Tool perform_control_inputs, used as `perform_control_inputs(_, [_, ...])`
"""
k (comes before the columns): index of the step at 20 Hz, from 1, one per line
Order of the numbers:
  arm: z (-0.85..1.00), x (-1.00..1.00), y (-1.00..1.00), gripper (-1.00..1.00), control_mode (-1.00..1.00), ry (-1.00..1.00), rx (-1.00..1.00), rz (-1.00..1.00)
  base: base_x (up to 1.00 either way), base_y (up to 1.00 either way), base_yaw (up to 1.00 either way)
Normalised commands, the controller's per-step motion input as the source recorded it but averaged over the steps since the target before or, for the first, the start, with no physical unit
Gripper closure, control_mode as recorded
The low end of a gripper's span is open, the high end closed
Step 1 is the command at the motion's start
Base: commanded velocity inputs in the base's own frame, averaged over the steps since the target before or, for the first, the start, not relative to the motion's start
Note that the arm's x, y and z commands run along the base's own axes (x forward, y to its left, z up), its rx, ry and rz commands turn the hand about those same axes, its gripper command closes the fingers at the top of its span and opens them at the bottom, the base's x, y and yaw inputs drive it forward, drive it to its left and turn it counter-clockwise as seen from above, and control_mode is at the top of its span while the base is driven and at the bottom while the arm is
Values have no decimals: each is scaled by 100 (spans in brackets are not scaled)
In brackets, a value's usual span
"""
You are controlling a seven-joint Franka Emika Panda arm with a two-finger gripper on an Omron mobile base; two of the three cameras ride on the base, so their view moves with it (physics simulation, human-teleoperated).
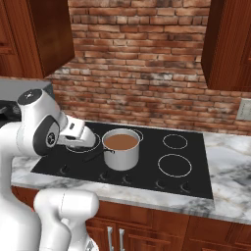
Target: Pick up the sugar cube(s) and place them in the saucepan with hot chocolate.
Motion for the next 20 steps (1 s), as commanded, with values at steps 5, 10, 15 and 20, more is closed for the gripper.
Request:
perform_control_inputs(5, [13, 51, -51, 100, -100, 6, 6, -2, 0, 0, 0])
perform_control_inputs(10, [3, 56, -19, 100, -100, 8, 7, 0, 0, 0, 0])
perform_control_inputs(15, [-2, 59, -22, 100, -100, 8, 3, 0, 0, 0, 0])
perform_control_inputs(20, [-21, 69, -26, 100, -100, 17, 0, 0, 0, 0, 0])
